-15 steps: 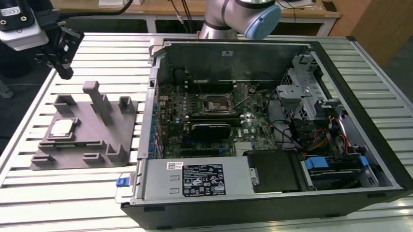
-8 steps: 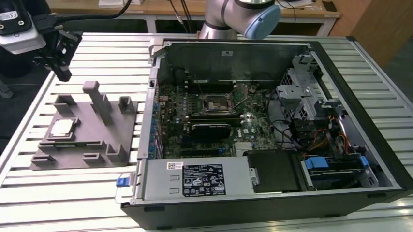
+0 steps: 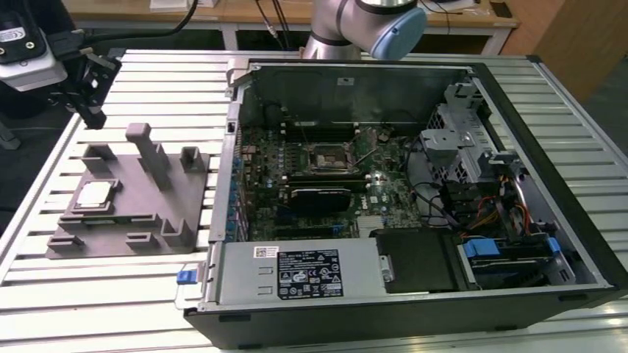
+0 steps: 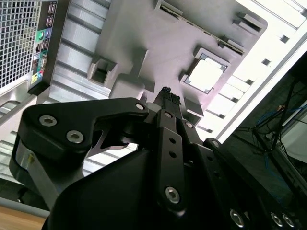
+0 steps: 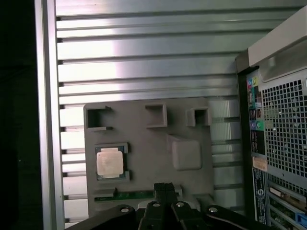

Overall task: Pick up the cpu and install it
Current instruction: 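Reach for the cpu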

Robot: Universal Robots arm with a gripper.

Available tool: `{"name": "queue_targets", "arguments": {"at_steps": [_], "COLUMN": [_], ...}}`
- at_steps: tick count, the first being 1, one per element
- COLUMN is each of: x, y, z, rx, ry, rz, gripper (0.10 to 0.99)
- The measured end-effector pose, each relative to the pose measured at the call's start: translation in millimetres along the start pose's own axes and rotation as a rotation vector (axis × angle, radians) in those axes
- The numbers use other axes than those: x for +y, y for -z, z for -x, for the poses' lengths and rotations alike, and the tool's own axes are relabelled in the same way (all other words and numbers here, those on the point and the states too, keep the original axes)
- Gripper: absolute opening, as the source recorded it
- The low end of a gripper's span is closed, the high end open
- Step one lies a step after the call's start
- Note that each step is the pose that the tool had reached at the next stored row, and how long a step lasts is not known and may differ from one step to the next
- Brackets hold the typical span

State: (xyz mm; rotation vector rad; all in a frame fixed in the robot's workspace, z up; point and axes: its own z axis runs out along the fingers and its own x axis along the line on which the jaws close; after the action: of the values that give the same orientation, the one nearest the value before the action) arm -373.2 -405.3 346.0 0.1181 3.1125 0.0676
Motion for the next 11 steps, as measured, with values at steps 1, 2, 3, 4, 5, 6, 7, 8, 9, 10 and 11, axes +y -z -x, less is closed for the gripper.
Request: {"name": "queue_targets", "arguments": {"at_steps": [1, 2, 3, 4, 5, 6, 7, 8, 9, 10, 11], "x": [-0.1, -0.2, -0.4, -0.5, -0.6, -0.7, -0.9, -1.0, -1.1, -1.2, -1.4], "y": [-1.3, -2.4, -3.8, -4.9, -6.1, -7.4, -8.5, -9.6, -10.7, -11.8, -12.9], "z": [-0.9, -1.8, -2.8, -3.7, -4.6, -5.5, -6.4, -7.3, -8.3, -9.3, -10.4], "rx": [-0.0001, 0.0000, 0.0000, 0.0000, 0.0000, -0.0001, 0.0000, 0.0000, 0.0000, 0.0001, 0.0000], "ry": [0.000, 0.000, 0.000, 0.000, 0.000, 0.000, 0.000, 0.000, 0.000, 0.000, 0.000], "rz": [0.000, 0.000, 0.000, 0.000, 0.000, 0.000, 0.000, 0.000, 0.000, 0.000, 0.000], "gripper": [0.106, 0.106, 0.106, 0.106, 0.106, 0.106, 0.106, 0.106, 0.106, 0.106, 0.106]}}
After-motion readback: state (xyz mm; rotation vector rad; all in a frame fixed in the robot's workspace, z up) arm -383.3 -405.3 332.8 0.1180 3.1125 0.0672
